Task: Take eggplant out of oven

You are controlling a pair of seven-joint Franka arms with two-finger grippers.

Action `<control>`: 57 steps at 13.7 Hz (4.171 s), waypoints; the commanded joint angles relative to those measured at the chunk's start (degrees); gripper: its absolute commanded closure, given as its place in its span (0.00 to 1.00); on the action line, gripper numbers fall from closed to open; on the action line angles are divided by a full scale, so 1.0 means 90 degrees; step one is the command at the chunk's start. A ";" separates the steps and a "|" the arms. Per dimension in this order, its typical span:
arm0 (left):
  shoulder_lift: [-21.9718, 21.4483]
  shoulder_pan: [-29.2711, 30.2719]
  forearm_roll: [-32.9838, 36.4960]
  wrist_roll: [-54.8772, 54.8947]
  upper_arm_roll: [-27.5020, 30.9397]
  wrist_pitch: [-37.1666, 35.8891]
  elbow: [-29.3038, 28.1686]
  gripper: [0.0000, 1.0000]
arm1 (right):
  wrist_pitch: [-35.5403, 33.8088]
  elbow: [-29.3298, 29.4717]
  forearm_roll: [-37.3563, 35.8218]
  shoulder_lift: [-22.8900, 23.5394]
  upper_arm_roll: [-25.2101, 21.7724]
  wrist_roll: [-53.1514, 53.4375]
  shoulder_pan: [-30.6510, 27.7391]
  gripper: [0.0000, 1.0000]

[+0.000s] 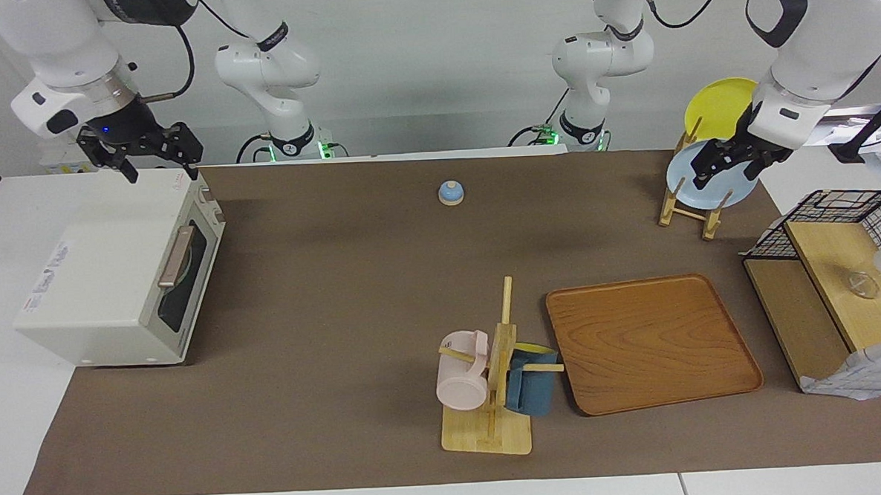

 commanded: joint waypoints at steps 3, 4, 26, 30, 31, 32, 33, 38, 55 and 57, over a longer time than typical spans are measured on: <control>-0.0056 -0.0039 -0.0045 -0.0008 0.0032 -0.0087 0.0019 0.00 | 0.0212 -0.0278 -0.0083 -0.0164 0.0024 -0.0030 0.0033 0.64; -0.0056 0.0000 -0.0045 -0.0008 0.0032 -0.0106 0.0019 0.00 | 0.0368 -0.0336 -0.0064 -0.0164 0.0034 -0.0030 0.0043 0.86; -0.0056 0.0030 -0.0045 -0.0028 0.0032 -0.0097 0.0019 0.00 | 0.3814 -0.2143 -0.0759 0.1553 0.0073 0.0692 0.0707 1.00; -0.0056 0.0030 -0.0045 -0.0028 0.0032 -0.0097 0.0019 0.00 | 0.4567 -0.2133 -0.0445 0.2276 0.0102 0.1033 0.0872 1.00; -0.0056 0.0030 -0.0045 -0.0018 0.0042 -0.0097 0.0019 0.00 | 0.4685 -0.2143 -0.0396 0.2325 0.0102 0.1198 0.0950 1.00; -0.0056 0.0030 -0.0045 -0.0028 0.0032 -0.0097 0.0019 0.00 | 0.4763 -0.2133 -0.0377 0.2374 0.0112 0.1480 0.1096 1.00; -0.0056 0.0030 -0.0045 -0.0028 0.0042 -0.0097 0.0019 0.00 | 0.4764 -0.2095 -0.0260 0.2384 0.0112 0.1764 0.1271 0.99; -0.0056 0.0030 -0.0045 -0.0028 0.0032 -0.0097 0.0019 0.00 | 0.3312 -0.1498 0.0102 0.1703 0.0044 0.2410 0.1188 0.64; -0.0056 0.0030 -0.0045 -0.0028 0.0042 -0.0097 0.0019 0.00 | 0.3388 -0.2534 -0.0316 0.1349 0.0073 0.1962 0.0257 1.00; -0.0056 0.0030 -0.0045 -0.0028 0.0032 -0.0097 0.0019 0.00 | 0.2843 -0.1854 -0.0396 0.1553 0.0083 0.2156 0.0831 1.00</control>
